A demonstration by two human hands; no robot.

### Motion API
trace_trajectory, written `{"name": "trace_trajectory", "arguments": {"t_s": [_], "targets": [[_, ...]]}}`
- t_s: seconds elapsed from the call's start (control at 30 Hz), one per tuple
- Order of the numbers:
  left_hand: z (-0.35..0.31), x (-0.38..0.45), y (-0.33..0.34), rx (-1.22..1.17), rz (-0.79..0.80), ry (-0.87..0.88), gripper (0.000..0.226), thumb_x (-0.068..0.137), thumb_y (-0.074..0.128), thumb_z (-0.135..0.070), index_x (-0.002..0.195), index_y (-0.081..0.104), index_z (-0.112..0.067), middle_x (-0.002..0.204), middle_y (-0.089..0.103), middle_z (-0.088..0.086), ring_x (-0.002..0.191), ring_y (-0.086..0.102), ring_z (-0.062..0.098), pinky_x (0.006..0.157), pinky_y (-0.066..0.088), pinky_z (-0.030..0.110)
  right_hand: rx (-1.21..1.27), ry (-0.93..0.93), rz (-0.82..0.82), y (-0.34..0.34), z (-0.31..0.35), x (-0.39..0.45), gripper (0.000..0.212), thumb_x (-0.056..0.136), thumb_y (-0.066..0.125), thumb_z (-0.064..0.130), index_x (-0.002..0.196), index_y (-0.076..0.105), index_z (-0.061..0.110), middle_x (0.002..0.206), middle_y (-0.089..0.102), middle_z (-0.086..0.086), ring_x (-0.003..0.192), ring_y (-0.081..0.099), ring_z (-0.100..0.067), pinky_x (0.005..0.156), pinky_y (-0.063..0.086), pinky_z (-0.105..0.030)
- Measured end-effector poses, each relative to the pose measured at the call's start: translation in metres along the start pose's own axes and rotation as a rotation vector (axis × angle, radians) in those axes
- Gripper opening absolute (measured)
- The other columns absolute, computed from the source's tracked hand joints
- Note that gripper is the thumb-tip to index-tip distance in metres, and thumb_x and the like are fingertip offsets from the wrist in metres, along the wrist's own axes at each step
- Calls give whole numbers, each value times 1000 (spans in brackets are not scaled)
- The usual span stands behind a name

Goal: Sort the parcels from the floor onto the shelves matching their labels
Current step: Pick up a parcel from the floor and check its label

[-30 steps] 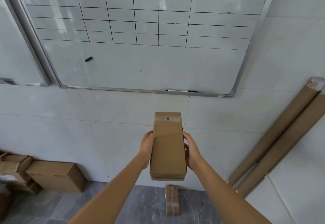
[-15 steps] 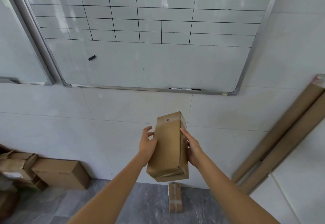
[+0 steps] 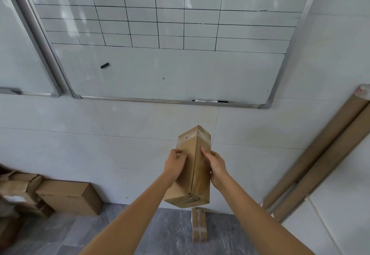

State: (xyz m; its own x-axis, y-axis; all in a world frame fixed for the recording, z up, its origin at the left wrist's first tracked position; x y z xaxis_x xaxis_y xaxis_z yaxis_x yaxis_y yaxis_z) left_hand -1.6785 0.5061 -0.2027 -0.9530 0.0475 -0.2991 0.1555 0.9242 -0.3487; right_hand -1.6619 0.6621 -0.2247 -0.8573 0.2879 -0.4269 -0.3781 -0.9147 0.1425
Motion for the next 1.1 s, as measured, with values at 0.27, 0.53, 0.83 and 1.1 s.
{"name": "trace_trajectory", "arguments": {"t_s": [0.27,0.53,0.83,1.1], "targets": [[0,2,14,-100,92,-71,114,46,62,-91,137,29,-30,128,52,2,115,55,27,102,47,48,52,-5,15,-7,4,2,47,93,74,31,135,60,17,132,64,-6,125,57,-32,102,51,-50],[-4,-3,13,-308,90,-35,78,76,62,-66,138,38,-26,118,59,2,103,62,21,91,53,42,173,60,35,-9,9,-1,35,99,64,37,127,66,17,127,67,-8,101,64,-24,76,53,-36],[-18,-15,19,-464,167,-61,45,95,50,-52,130,44,-25,112,60,-5,96,62,13,67,49,28,132,109,218,-4,8,7,75,82,61,74,136,61,22,128,69,-16,118,68,-36,97,58,-53],[-18,-10,21,-477,170,-16,49,93,54,-53,134,53,-27,120,66,1,105,67,21,85,58,39,47,94,214,-10,6,5,91,60,70,87,131,62,29,133,66,-19,119,67,-41,102,53,-61]]}}
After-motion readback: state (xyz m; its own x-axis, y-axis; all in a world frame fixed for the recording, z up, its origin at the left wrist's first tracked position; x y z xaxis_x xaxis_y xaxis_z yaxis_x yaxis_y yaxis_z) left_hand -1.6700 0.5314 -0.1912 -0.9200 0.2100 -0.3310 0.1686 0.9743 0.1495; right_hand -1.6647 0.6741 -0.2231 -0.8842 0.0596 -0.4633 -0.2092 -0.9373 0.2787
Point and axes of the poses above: each hand's wrist, its own x-axis towards the middle knuckle, its own y-axis out of the palm, z = x × y, the point moved 4 cm from there along x, towards the middle knuckle
